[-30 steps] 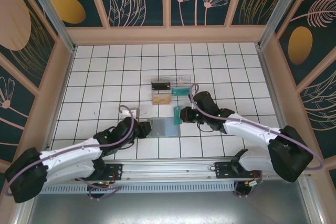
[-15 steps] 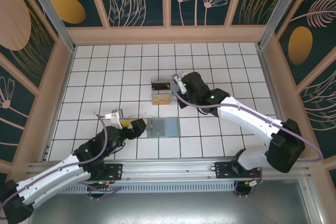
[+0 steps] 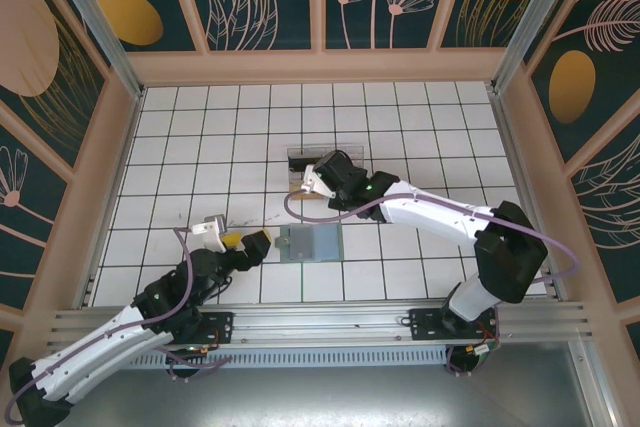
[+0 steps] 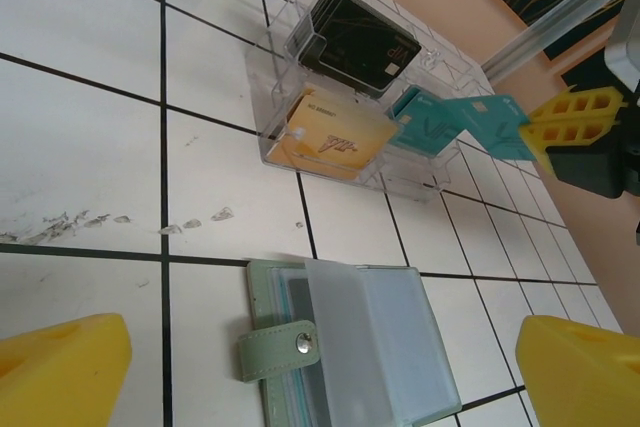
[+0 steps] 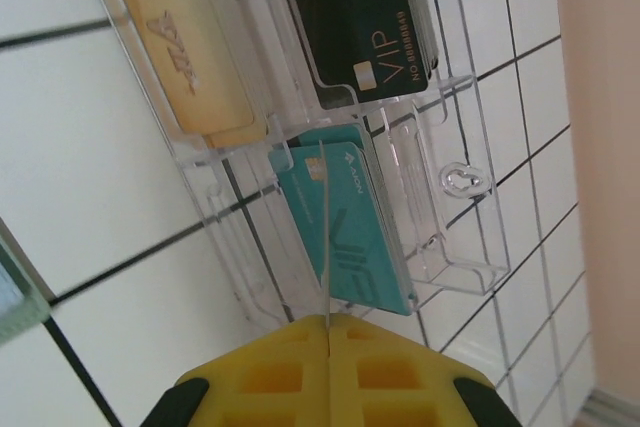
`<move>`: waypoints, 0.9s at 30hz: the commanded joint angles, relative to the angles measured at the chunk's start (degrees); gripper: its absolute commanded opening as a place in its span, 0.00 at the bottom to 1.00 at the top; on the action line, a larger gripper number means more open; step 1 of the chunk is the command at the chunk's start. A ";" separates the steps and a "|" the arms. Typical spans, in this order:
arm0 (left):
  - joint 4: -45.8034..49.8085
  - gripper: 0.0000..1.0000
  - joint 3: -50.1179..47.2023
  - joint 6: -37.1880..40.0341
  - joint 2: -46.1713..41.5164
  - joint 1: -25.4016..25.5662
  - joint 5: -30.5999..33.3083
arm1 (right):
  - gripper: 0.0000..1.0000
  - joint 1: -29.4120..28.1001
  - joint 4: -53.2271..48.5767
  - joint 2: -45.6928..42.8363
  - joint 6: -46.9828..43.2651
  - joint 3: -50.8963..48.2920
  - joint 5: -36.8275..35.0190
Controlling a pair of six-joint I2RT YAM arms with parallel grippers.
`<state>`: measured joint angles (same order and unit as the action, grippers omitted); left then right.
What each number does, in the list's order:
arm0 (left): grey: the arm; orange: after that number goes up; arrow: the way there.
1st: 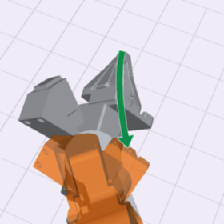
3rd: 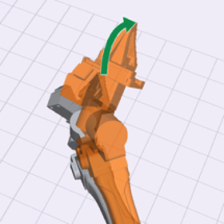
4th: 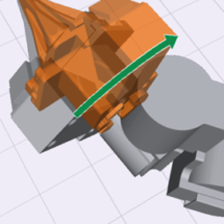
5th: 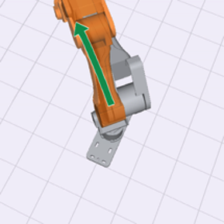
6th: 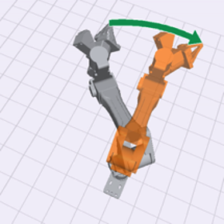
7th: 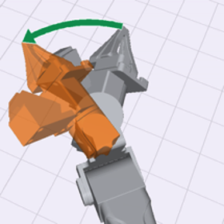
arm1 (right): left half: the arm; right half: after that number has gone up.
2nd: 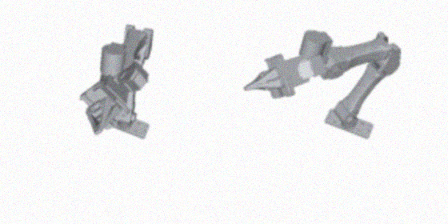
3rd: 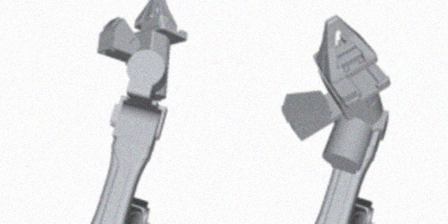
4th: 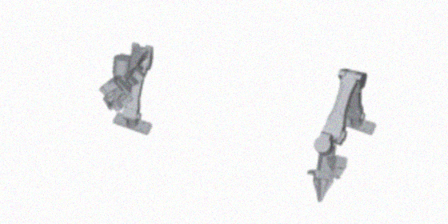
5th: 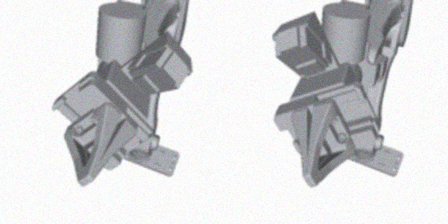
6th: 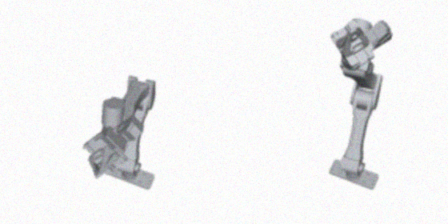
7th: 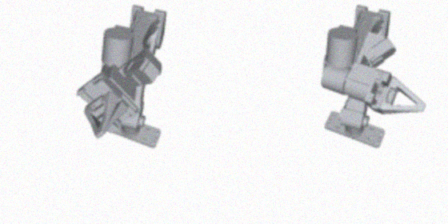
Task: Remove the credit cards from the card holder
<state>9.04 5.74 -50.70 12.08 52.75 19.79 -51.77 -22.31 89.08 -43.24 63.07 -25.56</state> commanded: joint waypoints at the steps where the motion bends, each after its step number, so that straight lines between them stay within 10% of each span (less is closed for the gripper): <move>1: 0.65 0.99 -0.90 1.52 -0.47 -0.42 0.43 | 0.00 1.23 3.19 -0.27 -10.79 -1.54 -0.95; 27: 0.37 0.99 -1.34 1.63 -0.24 -0.37 1.01 | 0.00 5.88 10.49 3.35 -16.37 -2.44 2.09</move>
<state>9.26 5.13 -50.35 12.10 52.75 20.03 -46.70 -12.93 92.20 -59.53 60.84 -22.90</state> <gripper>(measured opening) 0.985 0.052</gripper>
